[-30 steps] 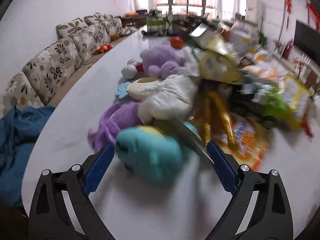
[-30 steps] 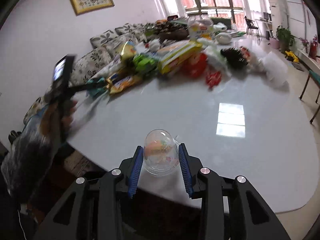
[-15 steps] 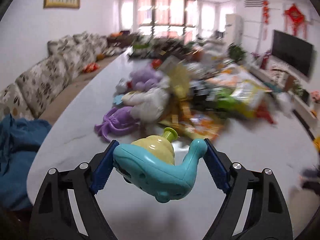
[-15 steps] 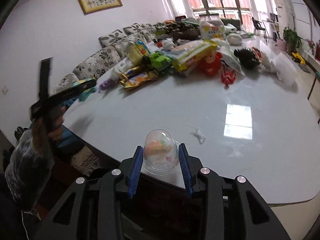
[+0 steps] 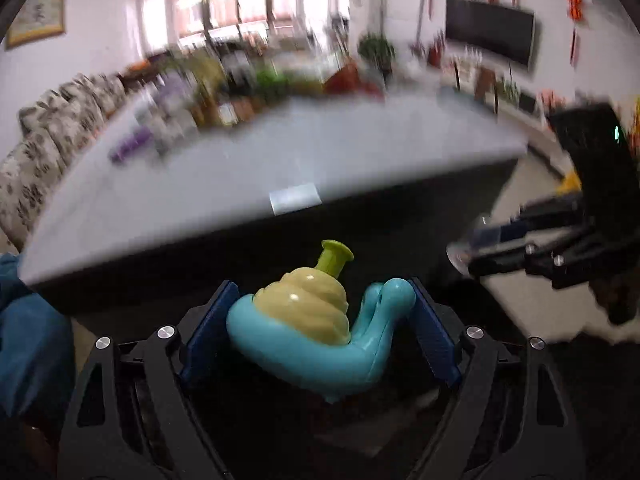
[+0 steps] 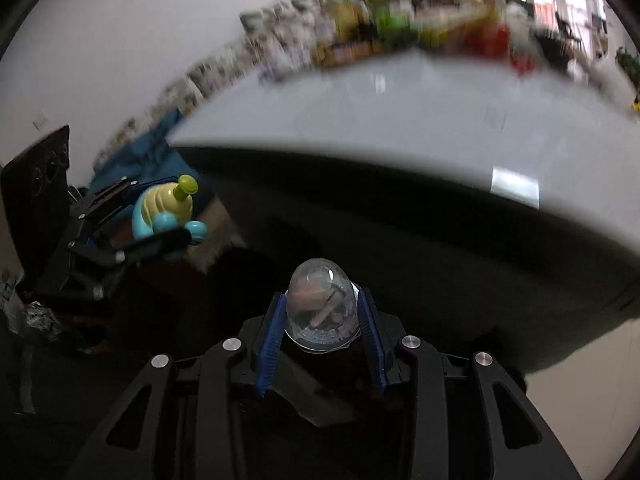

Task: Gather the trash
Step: 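Lower both tools into the bin and open both, then grasp the clear plastic container with the right tool while the left tool grasps white tissue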

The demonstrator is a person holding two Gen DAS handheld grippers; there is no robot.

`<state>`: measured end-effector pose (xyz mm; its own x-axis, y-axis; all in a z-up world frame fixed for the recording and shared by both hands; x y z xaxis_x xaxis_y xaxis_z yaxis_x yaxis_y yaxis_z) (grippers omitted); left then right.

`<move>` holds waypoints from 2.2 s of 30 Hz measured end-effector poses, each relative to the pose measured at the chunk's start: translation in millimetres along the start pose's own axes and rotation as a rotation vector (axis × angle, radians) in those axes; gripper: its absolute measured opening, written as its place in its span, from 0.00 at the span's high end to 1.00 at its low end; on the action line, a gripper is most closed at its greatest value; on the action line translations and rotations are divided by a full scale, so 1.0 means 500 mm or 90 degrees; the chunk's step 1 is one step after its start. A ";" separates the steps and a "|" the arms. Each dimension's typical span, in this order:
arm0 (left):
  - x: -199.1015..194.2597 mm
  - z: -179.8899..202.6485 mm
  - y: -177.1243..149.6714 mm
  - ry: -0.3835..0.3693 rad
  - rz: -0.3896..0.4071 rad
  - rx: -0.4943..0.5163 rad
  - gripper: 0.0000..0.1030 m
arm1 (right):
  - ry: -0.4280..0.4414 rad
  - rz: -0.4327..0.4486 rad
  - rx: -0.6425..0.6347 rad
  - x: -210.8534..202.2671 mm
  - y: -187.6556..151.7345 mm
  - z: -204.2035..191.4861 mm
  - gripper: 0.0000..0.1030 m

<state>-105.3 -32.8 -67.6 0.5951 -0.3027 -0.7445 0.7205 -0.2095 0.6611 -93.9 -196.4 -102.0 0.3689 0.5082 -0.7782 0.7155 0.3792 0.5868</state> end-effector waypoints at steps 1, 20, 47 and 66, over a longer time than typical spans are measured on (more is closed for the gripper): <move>0.034 0.001 -0.020 0.016 -0.020 0.012 0.12 | -0.008 -0.019 -0.003 0.027 -0.014 0.003 0.42; 0.062 -0.030 0.090 -0.047 -0.001 -0.068 0.11 | -0.390 0.152 0.037 -0.236 0.273 0.496 0.15; 0.032 -0.005 0.121 -0.070 0.015 -0.073 0.11 | -0.340 0.087 -0.157 -0.119 0.268 0.334 0.63; 0.117 0.165 0.385 -0.110 0.125 0.007 0.10 | -0.370 0.153 0.088 -0.223 0.209 0.478 0.61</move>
<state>38.7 -167.6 23.5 0.6532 -0.4924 -0.5752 0.5923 -0.1411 0.7933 81.6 -398.3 -7.2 0.7620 0.0498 -0.6457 0.6284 0.1841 0.7558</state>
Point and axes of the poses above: each gripper's, at about its wrist camera, not at the fingertips, and x roughly the way its jaws point, z to its right, y to its top, the point moved 3 cm from there along x, roughly the way its jaws point, and after that the axes turned 11 degrees about -x, right-handed, at the moved point
